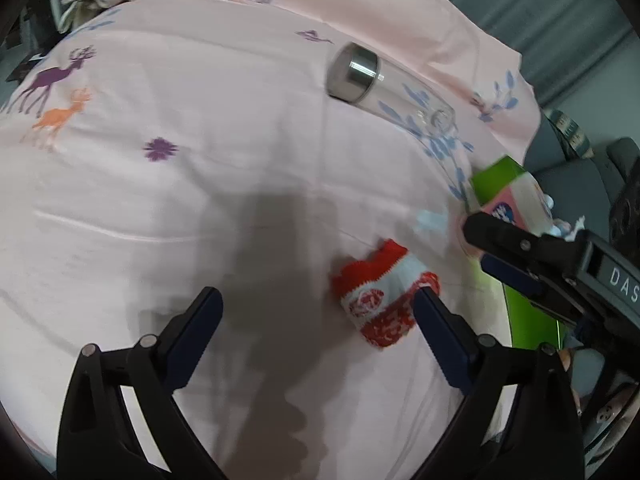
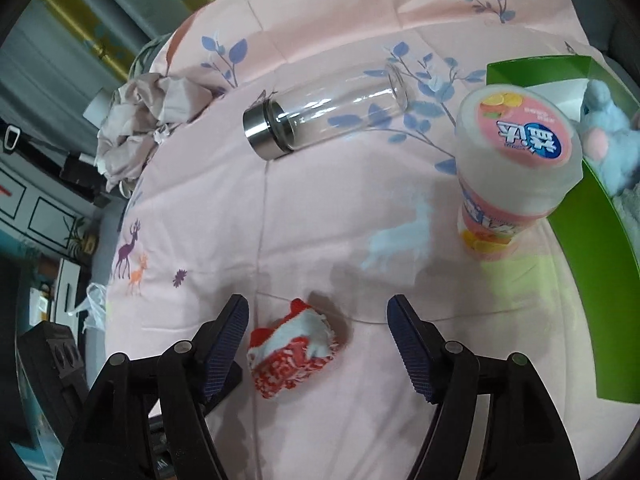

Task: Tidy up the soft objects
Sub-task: 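Grasp the red-white sock with the right gripper and lift, then carry the red-white sock with the right gripper into the green box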

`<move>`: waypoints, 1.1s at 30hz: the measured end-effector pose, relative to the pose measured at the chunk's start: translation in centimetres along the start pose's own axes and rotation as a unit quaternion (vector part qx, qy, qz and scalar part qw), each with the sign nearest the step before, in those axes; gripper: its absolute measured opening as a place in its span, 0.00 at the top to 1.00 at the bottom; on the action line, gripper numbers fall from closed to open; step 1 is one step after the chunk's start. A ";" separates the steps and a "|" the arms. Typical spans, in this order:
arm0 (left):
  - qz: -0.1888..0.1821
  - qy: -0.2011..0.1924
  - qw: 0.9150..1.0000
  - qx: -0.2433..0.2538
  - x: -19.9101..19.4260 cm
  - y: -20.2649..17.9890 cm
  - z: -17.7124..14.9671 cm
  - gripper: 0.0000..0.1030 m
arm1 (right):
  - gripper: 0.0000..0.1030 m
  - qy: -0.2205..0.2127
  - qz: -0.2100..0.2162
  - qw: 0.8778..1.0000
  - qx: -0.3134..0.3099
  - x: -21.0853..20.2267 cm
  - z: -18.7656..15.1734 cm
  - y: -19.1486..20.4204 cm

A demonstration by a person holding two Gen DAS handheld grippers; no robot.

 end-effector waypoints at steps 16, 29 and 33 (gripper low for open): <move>-0.074 0.027 0.997 -0.012 2.0 -3.5 -1.9 0.64 | 0.48 0.077 0.022 0.996 -0.030 4.3 -4.0 1.4; -0.078 -0.094 0.991 0.063 -4.2 -6.7 1.8 0.67 | 0.49 -0.042 0.058 0.995 -0.067 -2.9 -0.2 5.2; -0.086 -0.127 0.984 0.093 -6.2 -9.0 2.7 0.66 | 0.49 -0.088 0.055 0.991 -0.082 -6.3 1.4 5.5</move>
Point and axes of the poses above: each gripper's, at about its wrist camera, not at the fingertips, and x roughly the way its jaws point, y to its left, z to its top, the point moved 10 cm from there along x, roughly the way its jaws point, and after that the axes turned 8 degrees about -y, right-handed, at the moved point
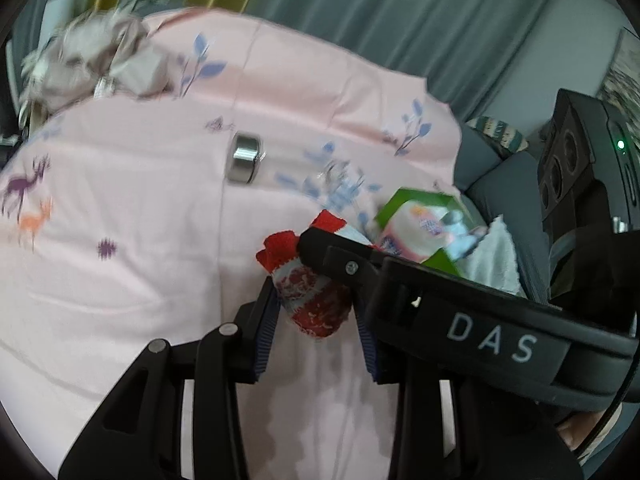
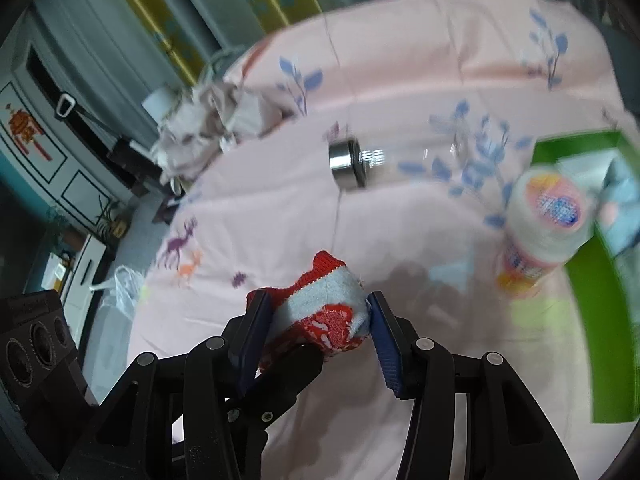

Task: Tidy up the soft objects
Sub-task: 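Carry the red-white sock with the right gripper into the green box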

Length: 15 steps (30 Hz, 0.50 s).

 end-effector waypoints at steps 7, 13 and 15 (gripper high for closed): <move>-0.030 -0.038 0.998 0.047 -1.4 -5.4 2.3 0.67 | 0.49 -0.069 -0.008 0.998 0.005 -5.4 3.1 -1.7; -0.061 -0.051 0.993 0.088 -1.1 -10.8 3.2 0.66 | 0.49 -0.115 -0.024 0.993 0.024 -9.7 4.8 -5.2; -0.072 -0.047 0.992 0.095 -0.7 -12.4 3.0 0.66 | 0.49 -0.122 -0.033 0.991 0.034 -10.7 5.0 -6.6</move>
Point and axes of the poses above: each gripper's, at about its wrist camera, not at the fingertips, and x roughly the way its jaws point, y to its left, z to its top, the point moved 10 cm from there along x, roughly the way its jaws point, and after that the axes turned 8 degrees about -y, right-handed, at the moved point
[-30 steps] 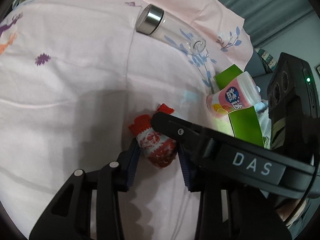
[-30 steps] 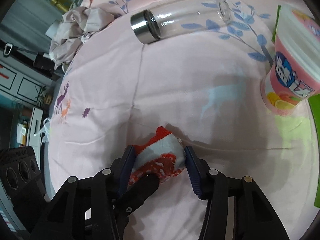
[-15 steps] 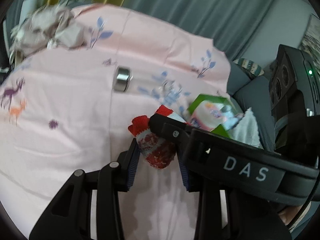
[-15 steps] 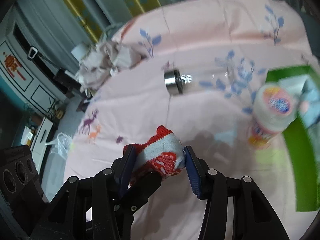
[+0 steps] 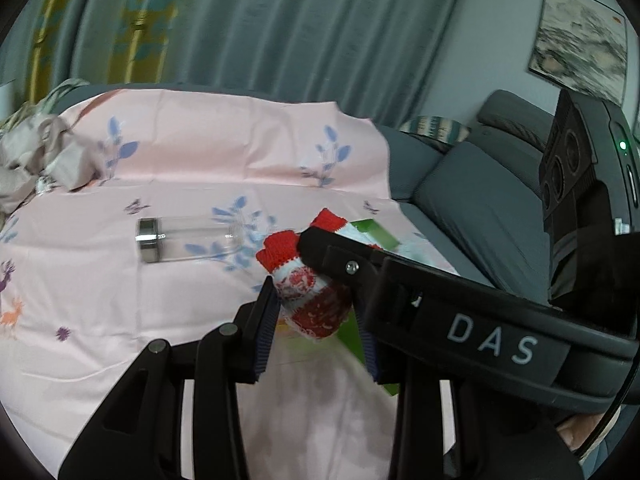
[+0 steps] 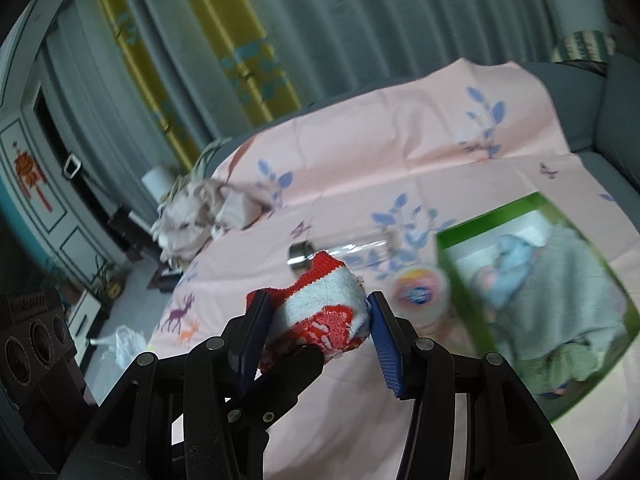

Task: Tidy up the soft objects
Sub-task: 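Carry the red-white sock with the right gripper into the green box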

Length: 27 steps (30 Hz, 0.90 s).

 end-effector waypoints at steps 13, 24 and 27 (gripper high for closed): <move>-0.070 0.059 0.995 0.030 5.9 -8.5 -1.9 0.66 | 0.49 -0.017 -0.072 0.994 0.083 -2.9 0.6 -11.2; -0.091 0.137 0.986 0.028 11.1 -11.8 -6.2 0.66 | 0.49 0.021 -0.112 0.982 0.153 -1.8 -2.0 -18.7; -0.092 0.160 0.983 0.019 12.3 -12.0 -7.4 0.66 | 0.49 0.039 -0.124 0.977 0.167 -1.1 -3.0 -20.2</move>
Point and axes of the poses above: each gripper's, at about its wrist camera, not at the fingertips, and x roughly the way its jaws point, y to its left, z to its top, the point moved 10 cm from there along x, roughly the way its jaws point, and after that the axes turned 8 degrees about -y, right-handed, at the moved point
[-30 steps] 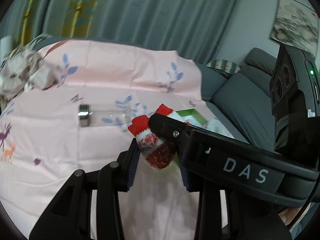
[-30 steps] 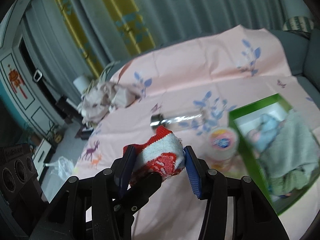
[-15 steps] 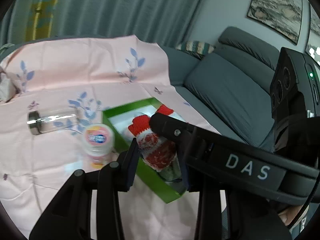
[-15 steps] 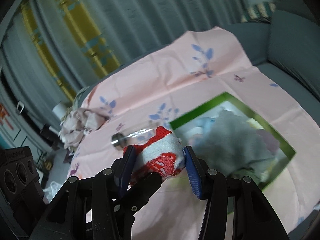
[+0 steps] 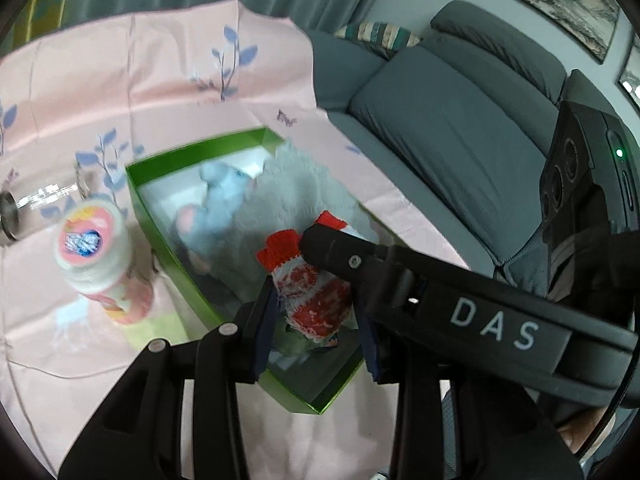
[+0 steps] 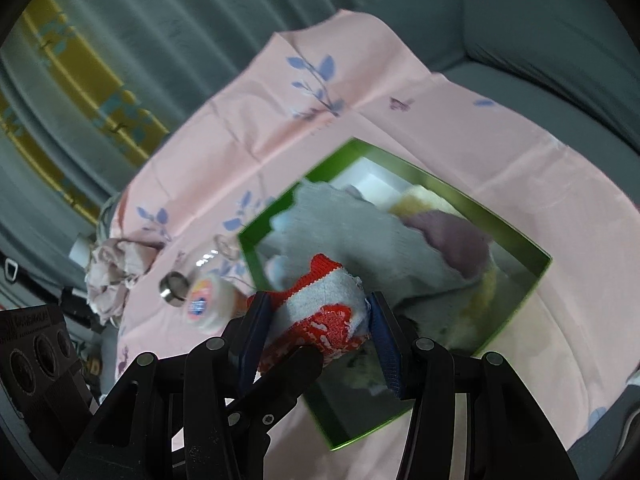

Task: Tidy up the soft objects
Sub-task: 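Carry the red-white sock with the right gripper into the green box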

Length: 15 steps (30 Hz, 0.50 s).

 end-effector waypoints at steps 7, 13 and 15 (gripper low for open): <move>0.000 0.042 0.999 -0.026 2.5 0.3 -1.7 0.66 | 0.49 0.027 -0.026 0.999 0.017 1.7 -0.7 -2.4; 0.005 0.068 0.997 -0.033 4.0 0.3 -2.6 0.66 | 0.49 0.039 -0.044 0.998 0.028 2.5 -1.2 -3.8; 0.007 0.075 0.996 -0.036 4.5 0.3 -2.9 0.66 | 0.49 0.043 -0.048 0.997 0.030 2.8 -1.3 -4.1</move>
Point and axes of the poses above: each gripper's, at about its wrist camera, not at the fingertips, and x roughly the way its jaws point, y to its left, z to its top, the point moved 10 cm from there along x, roughly the way its jaws point, and after that the axes turned 8 degrees about -y, right-handed, at the moved point
